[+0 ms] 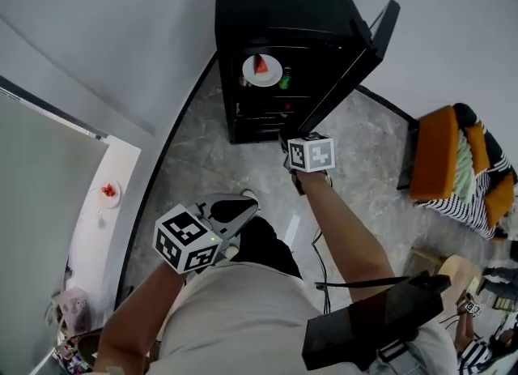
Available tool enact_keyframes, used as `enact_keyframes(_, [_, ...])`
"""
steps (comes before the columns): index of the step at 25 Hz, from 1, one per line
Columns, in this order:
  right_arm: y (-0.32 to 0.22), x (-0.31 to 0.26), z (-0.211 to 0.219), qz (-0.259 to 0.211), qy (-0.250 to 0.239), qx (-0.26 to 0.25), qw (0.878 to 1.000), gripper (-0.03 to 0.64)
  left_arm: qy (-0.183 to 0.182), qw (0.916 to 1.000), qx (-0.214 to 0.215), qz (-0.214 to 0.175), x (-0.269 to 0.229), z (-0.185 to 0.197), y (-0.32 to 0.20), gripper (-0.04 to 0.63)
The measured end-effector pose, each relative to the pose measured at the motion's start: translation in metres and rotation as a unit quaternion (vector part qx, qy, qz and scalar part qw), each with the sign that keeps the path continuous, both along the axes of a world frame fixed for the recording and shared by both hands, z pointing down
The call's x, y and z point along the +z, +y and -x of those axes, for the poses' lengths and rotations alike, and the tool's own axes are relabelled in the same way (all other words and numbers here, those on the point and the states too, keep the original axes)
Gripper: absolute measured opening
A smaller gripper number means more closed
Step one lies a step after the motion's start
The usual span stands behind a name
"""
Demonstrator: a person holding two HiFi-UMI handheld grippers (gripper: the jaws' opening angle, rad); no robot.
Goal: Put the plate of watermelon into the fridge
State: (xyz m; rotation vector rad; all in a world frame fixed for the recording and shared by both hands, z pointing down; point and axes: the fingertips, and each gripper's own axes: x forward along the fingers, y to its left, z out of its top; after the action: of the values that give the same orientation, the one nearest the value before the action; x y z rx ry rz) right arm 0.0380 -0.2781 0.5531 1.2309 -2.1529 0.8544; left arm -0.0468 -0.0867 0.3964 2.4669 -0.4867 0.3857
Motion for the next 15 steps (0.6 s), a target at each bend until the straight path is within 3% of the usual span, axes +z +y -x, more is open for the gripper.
enact_keyframes(10, [0.204, -0.065, 0.048, -0.013, -0.037, -0.058, 0.998, 0.015, 0.009, 0.9998, -0.002, -0.016, -0.021, 0.05, 0.115, 0.011])
enact_keyframes(15, [0.27, -0.092, 0.058, -0.032, -0.037, -0.078, 0.996, 0.014, 0.003, 0.9998, -0.009, -0.016, -0.018, 0.064, 0.144, 0.011])
